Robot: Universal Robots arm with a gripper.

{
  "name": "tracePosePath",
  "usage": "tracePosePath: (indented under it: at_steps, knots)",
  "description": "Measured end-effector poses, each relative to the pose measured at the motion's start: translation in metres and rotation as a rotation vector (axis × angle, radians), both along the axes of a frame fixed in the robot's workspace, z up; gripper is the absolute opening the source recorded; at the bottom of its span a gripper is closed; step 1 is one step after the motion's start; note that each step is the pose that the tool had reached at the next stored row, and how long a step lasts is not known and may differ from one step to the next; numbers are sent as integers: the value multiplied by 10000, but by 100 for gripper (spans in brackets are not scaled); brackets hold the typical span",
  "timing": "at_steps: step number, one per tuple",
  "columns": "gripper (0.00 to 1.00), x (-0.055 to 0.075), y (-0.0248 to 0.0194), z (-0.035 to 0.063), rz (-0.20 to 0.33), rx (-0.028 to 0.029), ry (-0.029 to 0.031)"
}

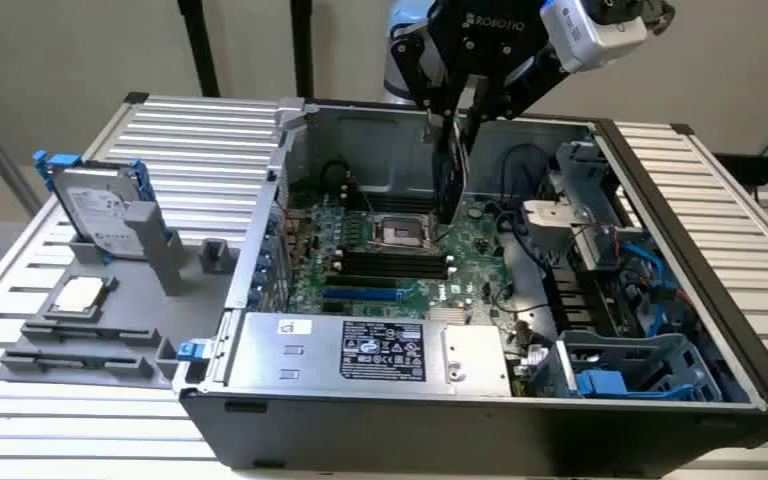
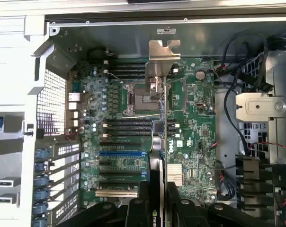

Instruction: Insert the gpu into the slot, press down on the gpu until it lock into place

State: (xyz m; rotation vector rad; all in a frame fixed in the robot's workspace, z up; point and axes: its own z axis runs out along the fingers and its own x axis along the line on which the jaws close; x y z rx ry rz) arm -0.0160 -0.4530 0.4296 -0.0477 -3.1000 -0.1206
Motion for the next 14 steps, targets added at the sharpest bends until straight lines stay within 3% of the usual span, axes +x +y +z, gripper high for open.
tracePosePath:
  at_steps: [14]
  knots:
    - [26,-1,-1,-2,-12,0,-7]
